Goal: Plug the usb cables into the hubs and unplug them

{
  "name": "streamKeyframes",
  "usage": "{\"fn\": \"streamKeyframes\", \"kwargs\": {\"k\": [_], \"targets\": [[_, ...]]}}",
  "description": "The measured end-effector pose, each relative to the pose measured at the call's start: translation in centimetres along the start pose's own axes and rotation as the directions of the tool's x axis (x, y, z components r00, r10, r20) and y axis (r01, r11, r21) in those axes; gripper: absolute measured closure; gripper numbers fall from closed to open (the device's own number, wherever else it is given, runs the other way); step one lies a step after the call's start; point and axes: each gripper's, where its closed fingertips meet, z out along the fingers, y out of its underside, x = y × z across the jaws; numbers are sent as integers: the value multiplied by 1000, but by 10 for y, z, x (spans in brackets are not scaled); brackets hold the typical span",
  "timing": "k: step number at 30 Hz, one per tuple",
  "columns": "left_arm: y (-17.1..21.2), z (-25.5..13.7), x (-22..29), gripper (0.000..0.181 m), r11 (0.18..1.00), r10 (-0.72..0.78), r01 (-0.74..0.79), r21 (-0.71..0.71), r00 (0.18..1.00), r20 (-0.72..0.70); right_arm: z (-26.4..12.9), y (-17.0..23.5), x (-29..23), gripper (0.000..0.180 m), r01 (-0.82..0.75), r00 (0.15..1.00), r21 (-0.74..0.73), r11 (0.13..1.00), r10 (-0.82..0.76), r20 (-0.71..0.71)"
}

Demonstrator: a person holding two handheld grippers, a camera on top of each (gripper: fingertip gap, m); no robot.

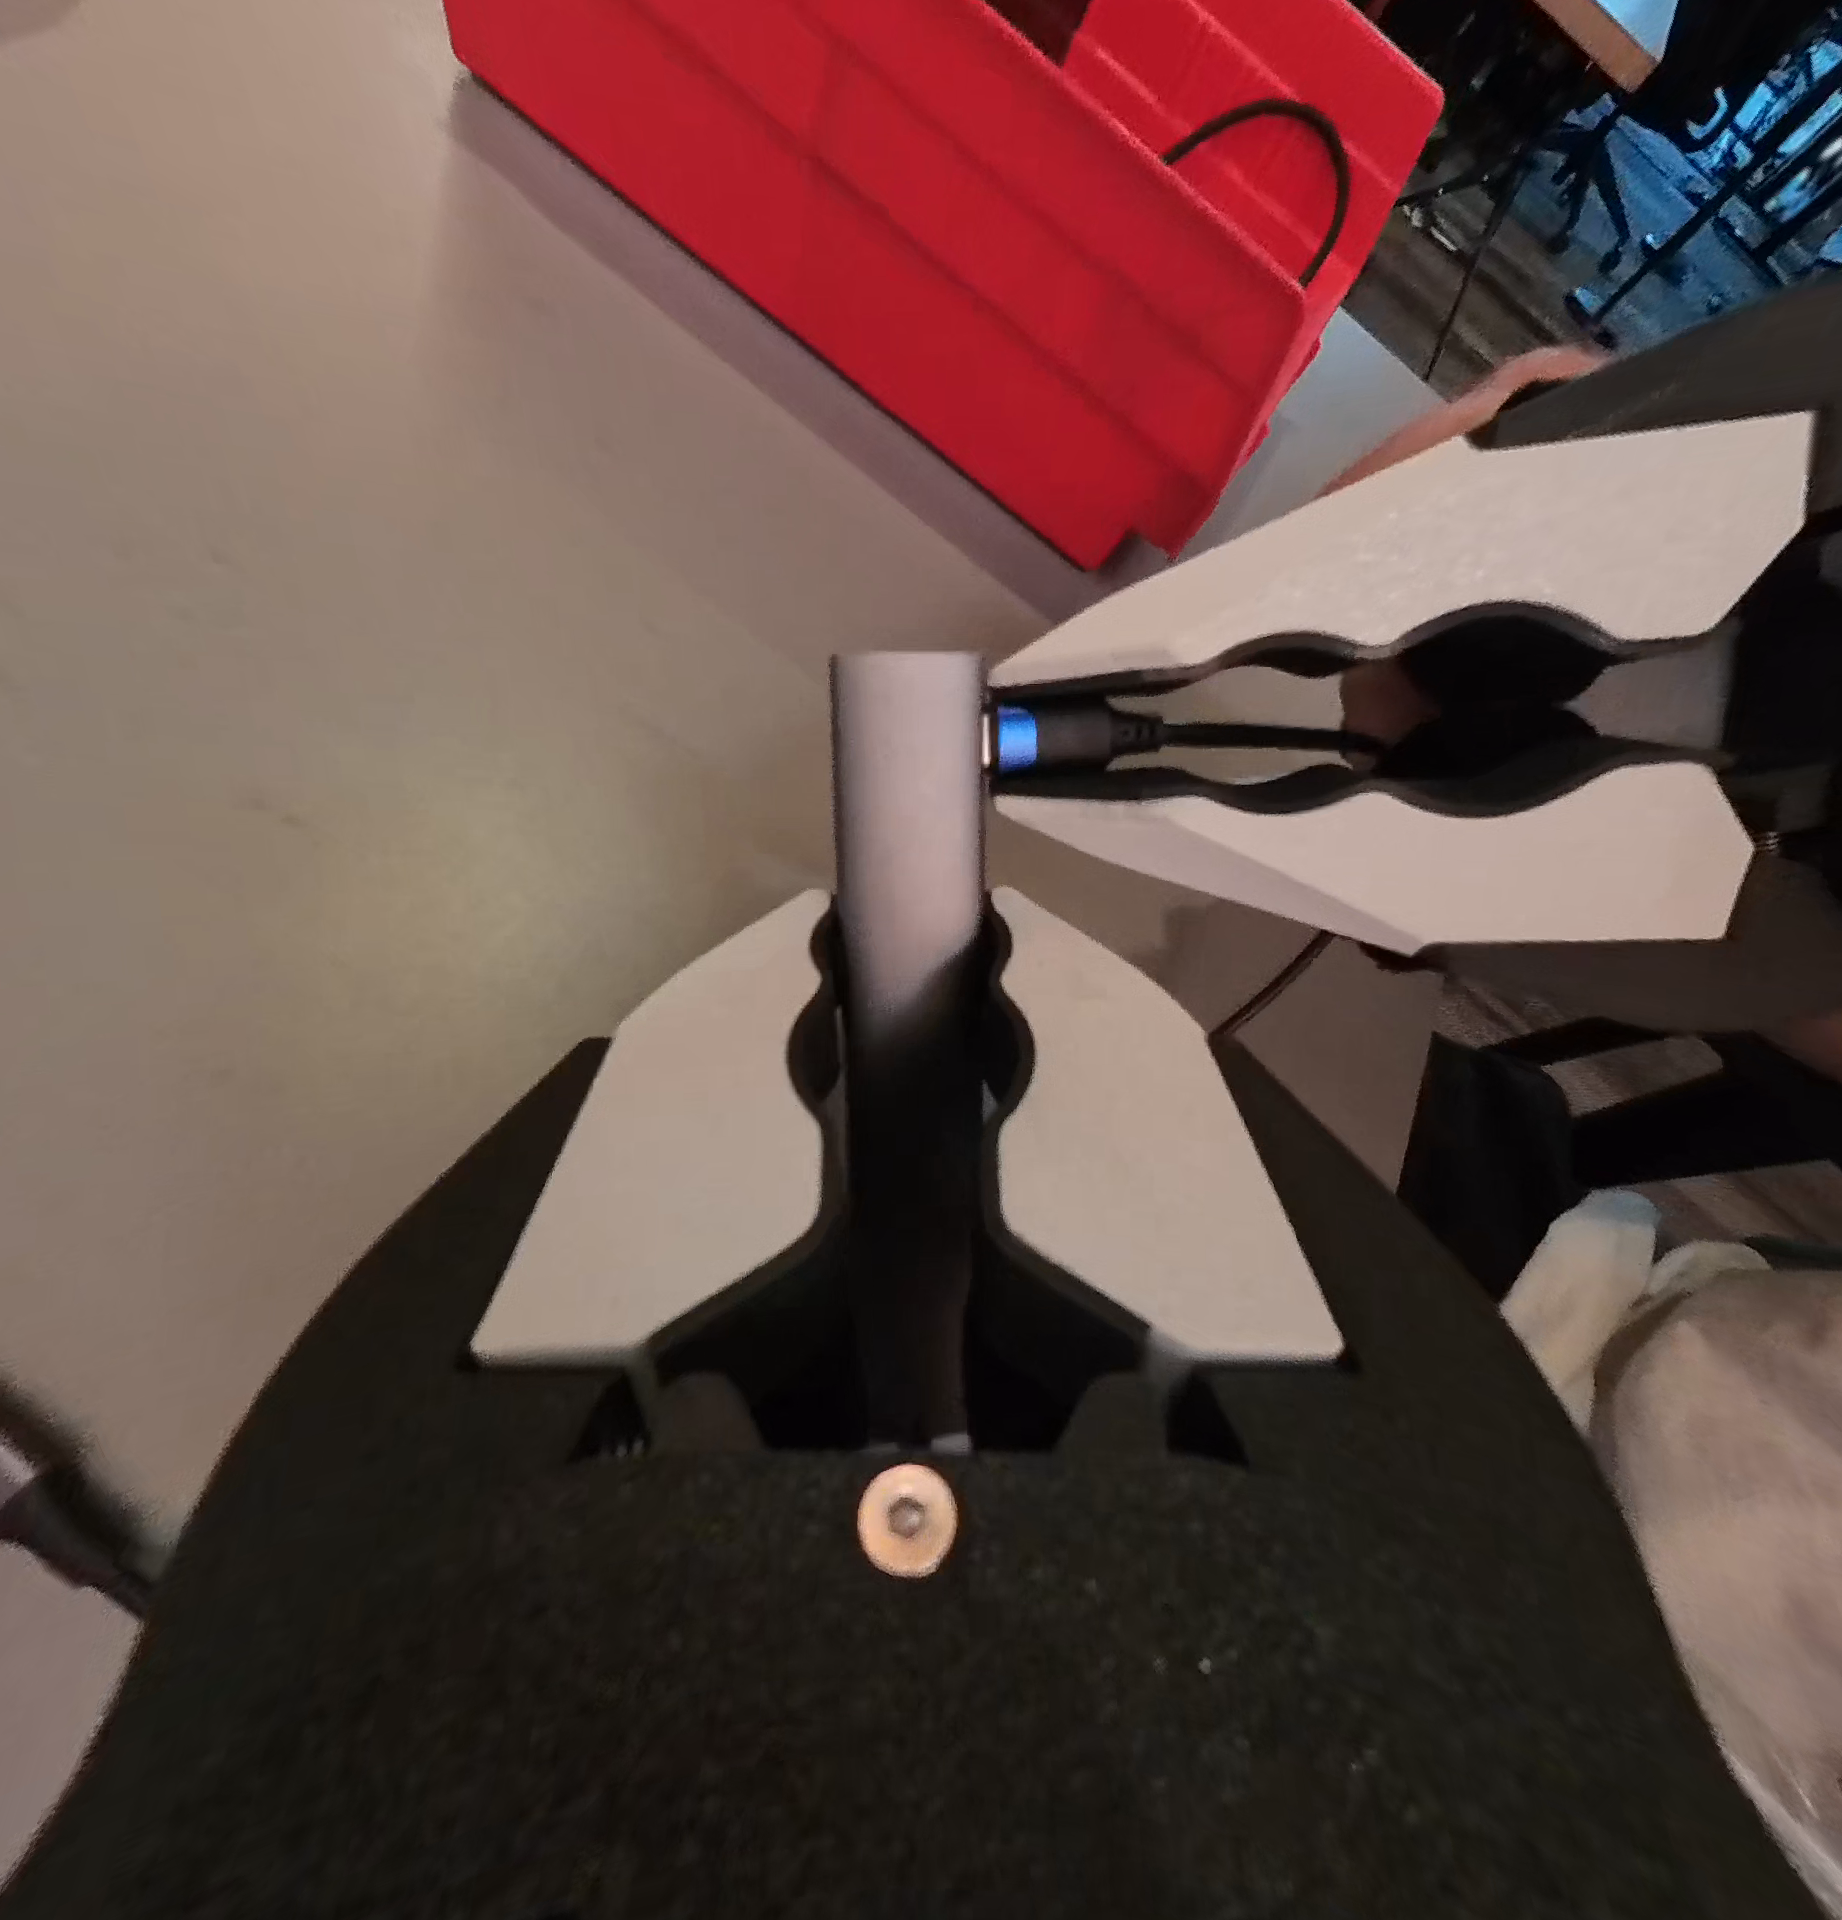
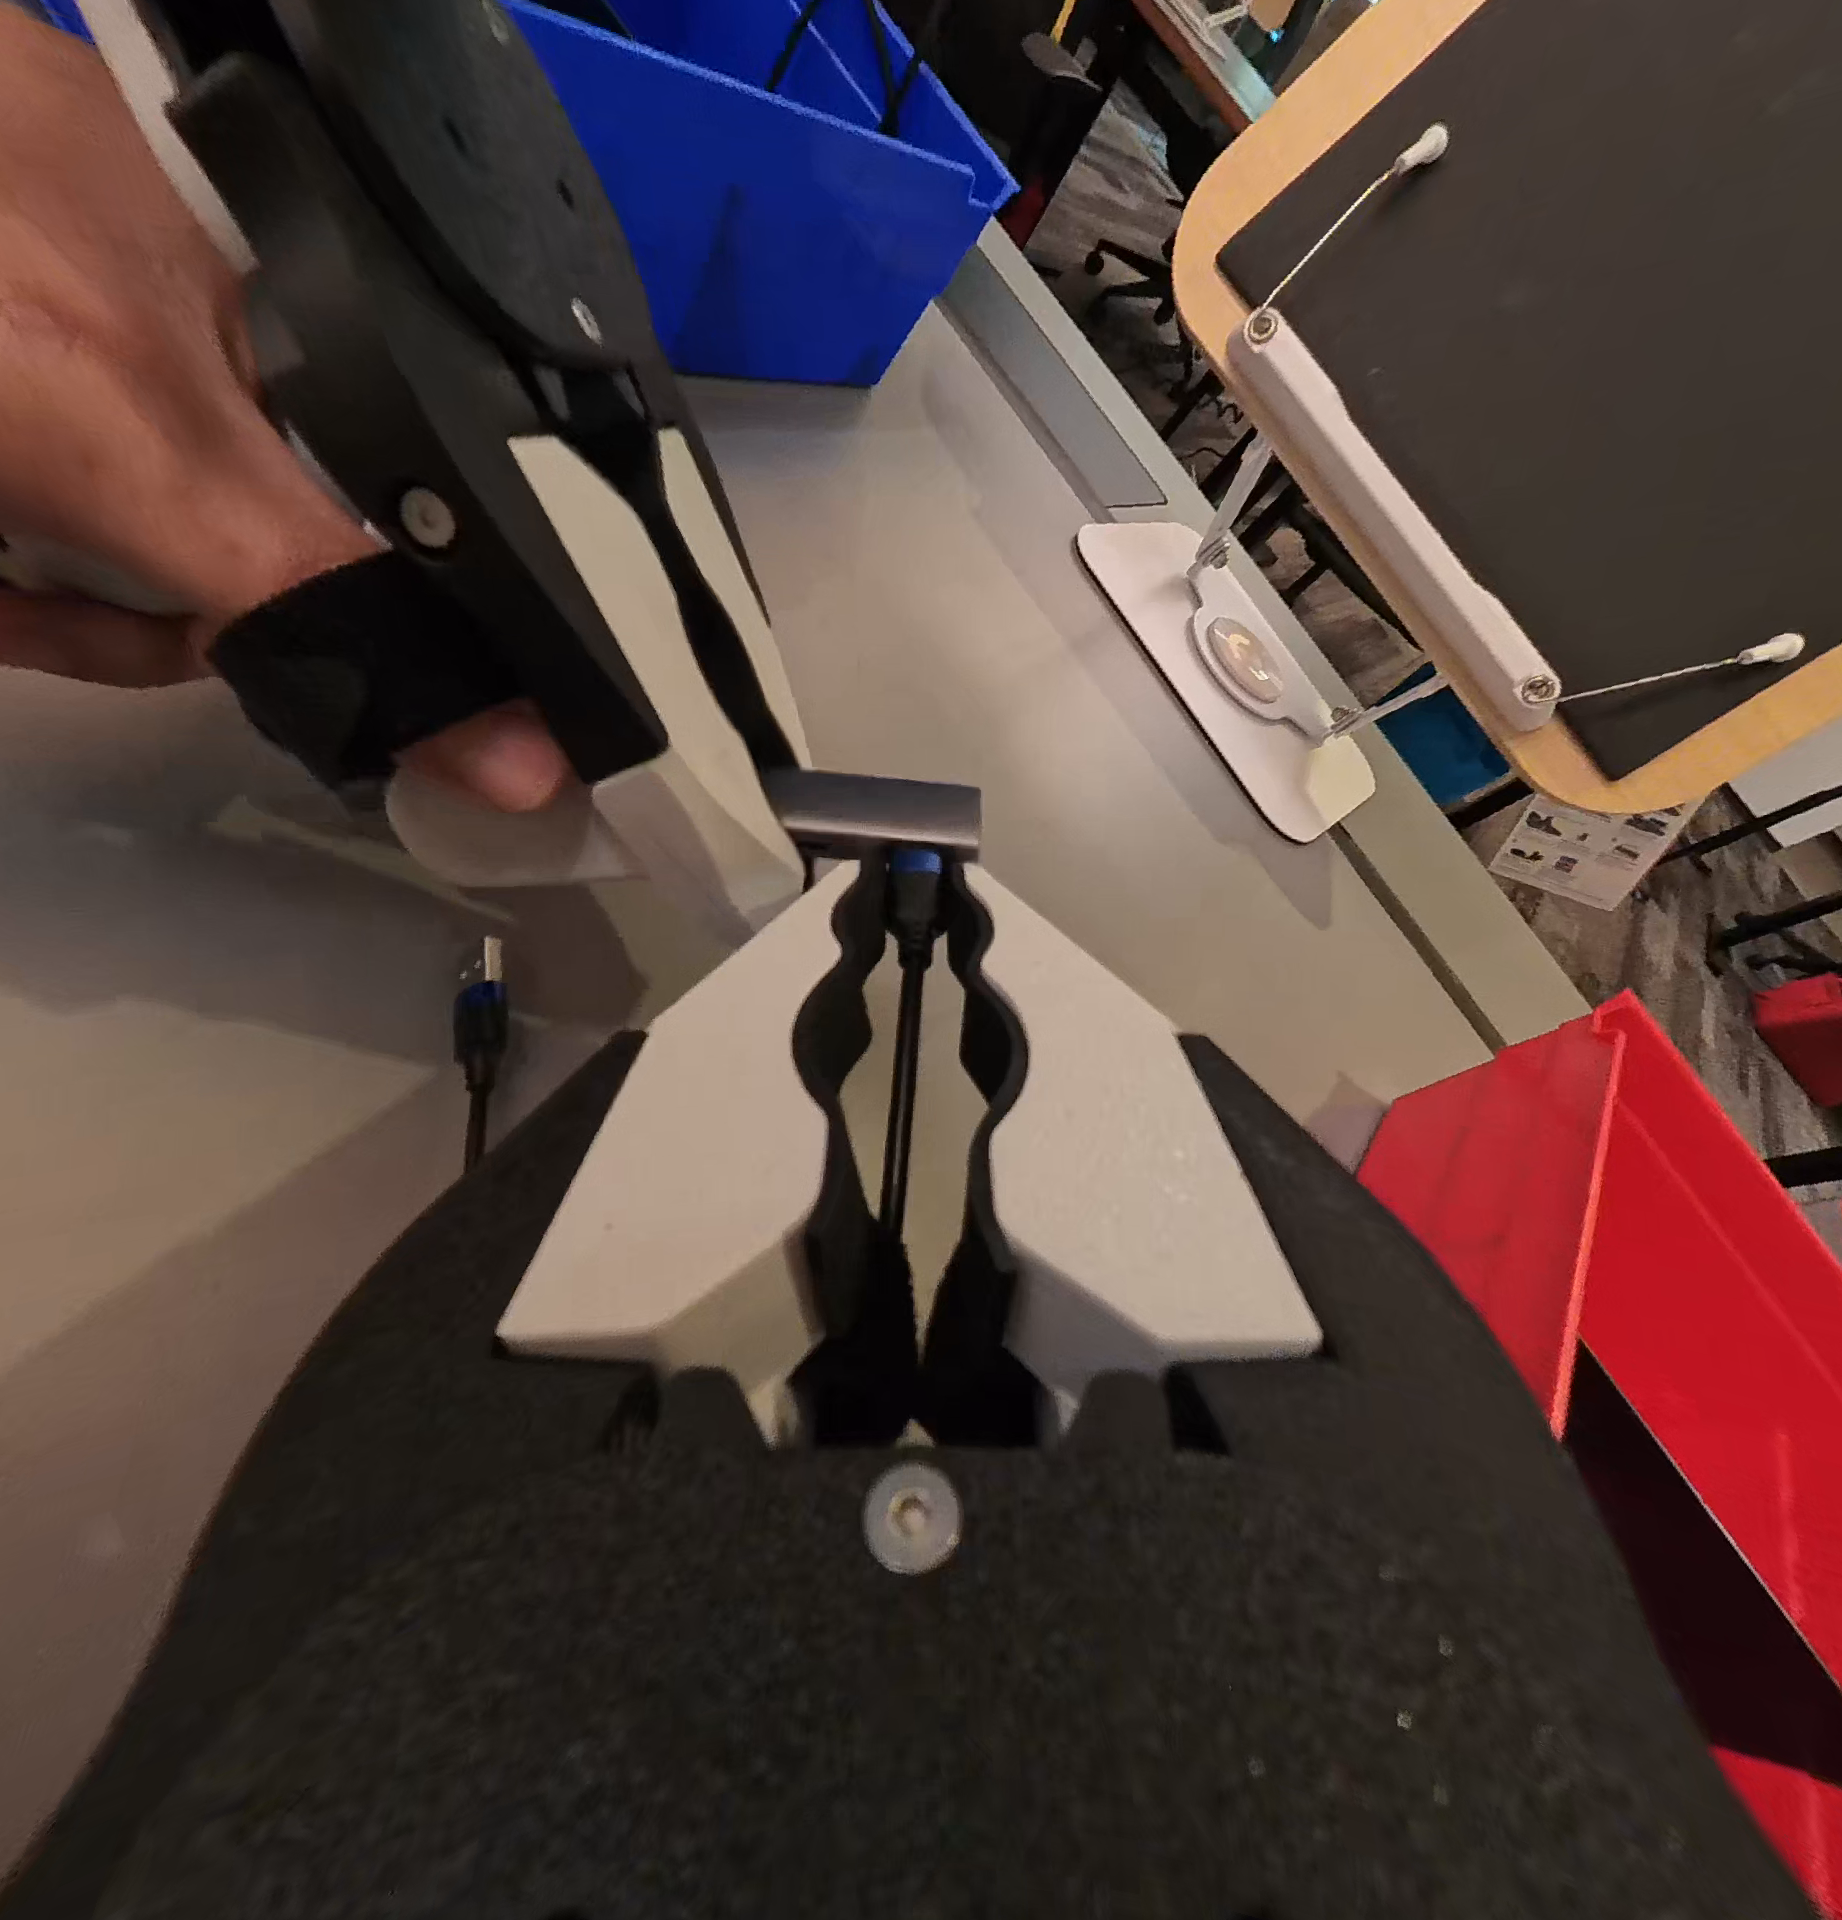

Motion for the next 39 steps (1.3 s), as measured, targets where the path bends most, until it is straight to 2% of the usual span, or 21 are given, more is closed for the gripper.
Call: {"fn": "streamKeyframes", "kwargs": {"k": [2,4,5,7,8,9,10,13,15,18,20,23,25,28,30,33,35,36,38,39], "targets": [[1,0,1,158,997,-76,76,-2,996,-36,0,2,0,169,-25,1000,-3,1000,25,12],[3,1,5,158,983,-183,180,-37,974,-136,0,3,-1,169,-34,999,-3,999,34,1],[6,3,0,158,979,-199,194,-55,972,-121,1,6,-1,169,-19,1000,-13,1000,18,-13],[17,-8,-57,159,984,-171,178,-25,968,183,-15,-3,14,169,-21,995,49,999,26,-94],[20,-21,-82,159,972,-233,233,26,946,224,-26,-5,24,169,-50,991,65,997,58,-117],[16,-30,-87,159,951,-309,301,75,937,161,-35,-4,32,170,-91,988,73,993,99,-116],[12,-31,-80,159,954,-296,288,79,947,122,-41,-1,36,169,-132,986,68,989,138,-92],[11,-5,-38,159,994,-105,106,-8,992,74,-62,-4,54,169,-186,981,88,979,191,-47],[18,10,-21,159,995,-89,89,-54,996,-1,-90,-28,81,169,-184,982,154,971,187,-9],[22,17,-5,159,993,-104,99,-61,990,-98,-143,-47,163,169,-111,974,166,980,140,-178],[19,16,-2,159,995,-92,88,-46,991,-94,-171,-52,211,170,-82,957,177,981,127,-262],[13,13,6,159,997,-69,64,-41,991,-114,-183,-41,264,170,-68,937,177,982,124,-327],[9,11,10,159,998,-61,58,-29,991,-120,-166,-19,282,170,-59,944,166,984,109,-310],[10,11,13,159,998,-66,63,-29,990,-127,-119,34,279,169,-60,975,108,992,82,-208],[11,10,14,159,997,-68,65,-29,989,-129,-83,68,254,169,-46,997,91,995,51,-53],[11,10,17,159,997,-66,62,-37,989,-134,-48,144,197,169,118,959,-192,974,-62,275],[11,10,19,159,998,-62,57,-40,989,-137,-46,193,172,169,300,888,-367,881,-117,445],[11,10,20,159,997,-62,56,-46,988,-141,-48,221,171,169,393,860,-469,791,-135,492],[12,12,21,158,997,-62,55,-51,988,-144,-49,263,191,168,520,839,-617,591,-214,501],[12,13,21,158,997,-63,56,-52,987,-145,-48,274,199,168,547,828,-644,534,-237,508]]}}
